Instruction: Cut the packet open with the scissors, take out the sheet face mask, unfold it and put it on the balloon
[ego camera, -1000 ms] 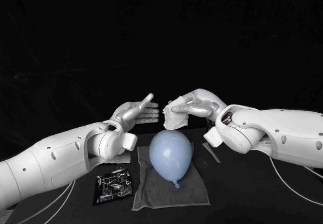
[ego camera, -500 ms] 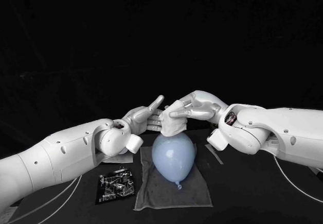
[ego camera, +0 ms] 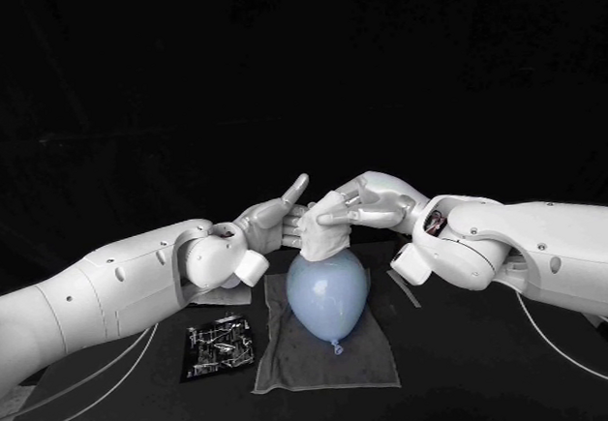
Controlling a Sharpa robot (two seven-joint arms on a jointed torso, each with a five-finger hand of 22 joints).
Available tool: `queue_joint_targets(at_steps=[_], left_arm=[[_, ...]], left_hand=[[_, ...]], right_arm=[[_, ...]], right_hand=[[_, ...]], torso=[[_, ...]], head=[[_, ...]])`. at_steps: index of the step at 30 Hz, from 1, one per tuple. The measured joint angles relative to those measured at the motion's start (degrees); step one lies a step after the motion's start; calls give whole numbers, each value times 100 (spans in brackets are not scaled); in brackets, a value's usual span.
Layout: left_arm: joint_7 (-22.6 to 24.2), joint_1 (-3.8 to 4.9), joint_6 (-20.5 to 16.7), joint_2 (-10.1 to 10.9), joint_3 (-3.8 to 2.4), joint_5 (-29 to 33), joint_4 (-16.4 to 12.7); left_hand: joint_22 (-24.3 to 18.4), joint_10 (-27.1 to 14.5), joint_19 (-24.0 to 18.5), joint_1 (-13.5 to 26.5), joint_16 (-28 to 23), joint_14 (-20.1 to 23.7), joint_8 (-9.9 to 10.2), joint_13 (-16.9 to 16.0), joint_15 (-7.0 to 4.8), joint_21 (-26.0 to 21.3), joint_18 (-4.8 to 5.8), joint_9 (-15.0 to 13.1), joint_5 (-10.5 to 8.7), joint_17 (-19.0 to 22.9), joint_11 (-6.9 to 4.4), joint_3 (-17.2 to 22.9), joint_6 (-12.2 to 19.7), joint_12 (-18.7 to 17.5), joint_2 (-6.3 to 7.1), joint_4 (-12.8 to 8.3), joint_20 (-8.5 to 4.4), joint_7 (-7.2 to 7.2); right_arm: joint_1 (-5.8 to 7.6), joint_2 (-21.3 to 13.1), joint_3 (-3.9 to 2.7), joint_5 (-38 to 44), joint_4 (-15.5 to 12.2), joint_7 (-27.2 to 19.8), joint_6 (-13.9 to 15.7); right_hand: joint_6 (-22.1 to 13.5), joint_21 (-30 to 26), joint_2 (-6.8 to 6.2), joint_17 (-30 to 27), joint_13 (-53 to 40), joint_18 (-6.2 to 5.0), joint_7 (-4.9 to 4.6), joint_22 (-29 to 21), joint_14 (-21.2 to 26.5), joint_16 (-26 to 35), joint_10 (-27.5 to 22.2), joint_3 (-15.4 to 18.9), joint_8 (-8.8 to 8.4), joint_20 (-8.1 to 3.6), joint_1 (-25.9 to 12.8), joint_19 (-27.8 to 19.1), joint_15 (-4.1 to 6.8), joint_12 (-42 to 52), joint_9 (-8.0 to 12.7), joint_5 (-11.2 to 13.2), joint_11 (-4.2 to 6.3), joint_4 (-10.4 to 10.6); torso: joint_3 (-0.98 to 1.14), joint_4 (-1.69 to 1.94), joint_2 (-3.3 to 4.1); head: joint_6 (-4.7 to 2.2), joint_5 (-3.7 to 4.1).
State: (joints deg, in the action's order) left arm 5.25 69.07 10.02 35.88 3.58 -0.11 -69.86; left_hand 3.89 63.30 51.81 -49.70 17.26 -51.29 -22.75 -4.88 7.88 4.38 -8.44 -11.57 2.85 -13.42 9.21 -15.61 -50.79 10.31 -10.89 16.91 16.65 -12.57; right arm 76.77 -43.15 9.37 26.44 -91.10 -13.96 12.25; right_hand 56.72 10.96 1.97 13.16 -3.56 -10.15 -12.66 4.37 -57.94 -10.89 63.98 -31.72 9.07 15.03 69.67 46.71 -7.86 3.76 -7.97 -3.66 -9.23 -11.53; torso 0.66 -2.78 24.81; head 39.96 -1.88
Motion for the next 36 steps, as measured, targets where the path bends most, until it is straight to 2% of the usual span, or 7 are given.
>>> queue_joint_targets(at_steps=[14, 18, 21, 27, 30, 32, 36], left_arm=[[-302, 2, 212, 63, 1, 71, -3], [-353, 2, 285, 69, 3, 70, -19], [-358, 2, 339, 70, 3, 66, -38], [-247, 2, 444, 56, 4, 81, -41], [-125, -3, 470, 48, 9, 129, -40], [-25, -8, 470, 46, 12, 179, -36], [161, -4, 466, 46, 9, 291, -34]], left_hand=[[14, 122, 503, -66, 131, -526, 151, -19, -111, 86, -178, -34, 0, -247, -21, -641, 137, -231, -284, -10, -56, 2], [-21, 58, 461, -169, 10, -501, 252, 17, -87, -5, -180, -34, 0, -249, 34, -766, 283, -373, -386, -8, -24, 28], [-36, -121, 69, -280, -203, -276, 338, 72, 1, -71, -170, -20, 0, -214, 71, -896, 388, -534, -497, -12, -13, 50], [-78, -218, -1113, -458, -549, 96, 370, 95, 117, -113, 310, -11, 0, -109, 112, -921, 414, -632, -612, -7, 15, 57], [-89, -219, -1498, -467, -605, 132, 404, 94, 140, -137, 338, -7, 0, -96, 113, -908, 425, -632, -621, 4, 14, 47], [-89, -219, -1570, -467, -625, 155, 417, 94, 134, -138, 409, -7, 0, -91, 113, -852, 435, -632, -621, 6, 5, 56], [-89, -237, -1588, -467, -662, 155, 414, 111, 135, -138, 410, -33, 0, -84, 131, -758, 433, -655, -621, 7, 24, 56]], right_arm=[[140, -126, -39, -51, -95, -20, 244], [178, -121, -46, -112, -77, -8, 309], [194, -89, -48, -174, -18, 48, 313], [206, 0, -48, -276, 90, 263, 235], [214, 27, -48, -311, 121, 369, 169], [220, 39, -48, -330, 129, 428, 119], [219, 37, -47, -355, 140, 523, 54]], right_hand=[[-19, 90, -46, 66, 6, 2, 23, 31, -127, -64, -73, -63, 0, -48, 46, 133, 40, 0, -38, 0, -11, 33], [-38, 112, -68, 88, 6, 2, 43, 45, -166, -88, -73, -72, 0, -61, 68, 162, 62, 0, -50, 0, -10, 41], [-38, 142, -68, 104, 6, 3, 44, 53, -215, -112, -73, -93, 0, -87, 68, 190, 71, 0, -58, 0, -10, 63], [-36, 162, -68, 127, 6, 7, 45, 64, -266, -144, -73, -82, 25, -94, 68, 236, 83, 0, -75, 0, -10, 74], [-32, 183, -70, 142, 6, -7, 50, 83, -268, -144, -73, -85, 25, -111, 66, 253, 84, 0, -85, 0, -10, 104], [-32, 201, -92, 145, 6, -10, 50, 89, -276, -144, -73, -86, 25, -120, 44, 262, 92, 0, -87, 0, -10, 104], [-31, 201, -93, 163, 5, -10, 51, 85, -309, -168, -73, -70, 66, -111, 46, 295, 101, 0, -103, 0, -10, 120]], torso=[[2, 1, -3], [1, 2, -3], [-3, 3, -3], [-7, 3, -1], [-7, 3, 1], [-7, 2, 1], [-6, -2, 1]], head=[[4, 23], [12, 28], [23, 32], [36, 24], [44, 17], [47, 14], [49, 13]])
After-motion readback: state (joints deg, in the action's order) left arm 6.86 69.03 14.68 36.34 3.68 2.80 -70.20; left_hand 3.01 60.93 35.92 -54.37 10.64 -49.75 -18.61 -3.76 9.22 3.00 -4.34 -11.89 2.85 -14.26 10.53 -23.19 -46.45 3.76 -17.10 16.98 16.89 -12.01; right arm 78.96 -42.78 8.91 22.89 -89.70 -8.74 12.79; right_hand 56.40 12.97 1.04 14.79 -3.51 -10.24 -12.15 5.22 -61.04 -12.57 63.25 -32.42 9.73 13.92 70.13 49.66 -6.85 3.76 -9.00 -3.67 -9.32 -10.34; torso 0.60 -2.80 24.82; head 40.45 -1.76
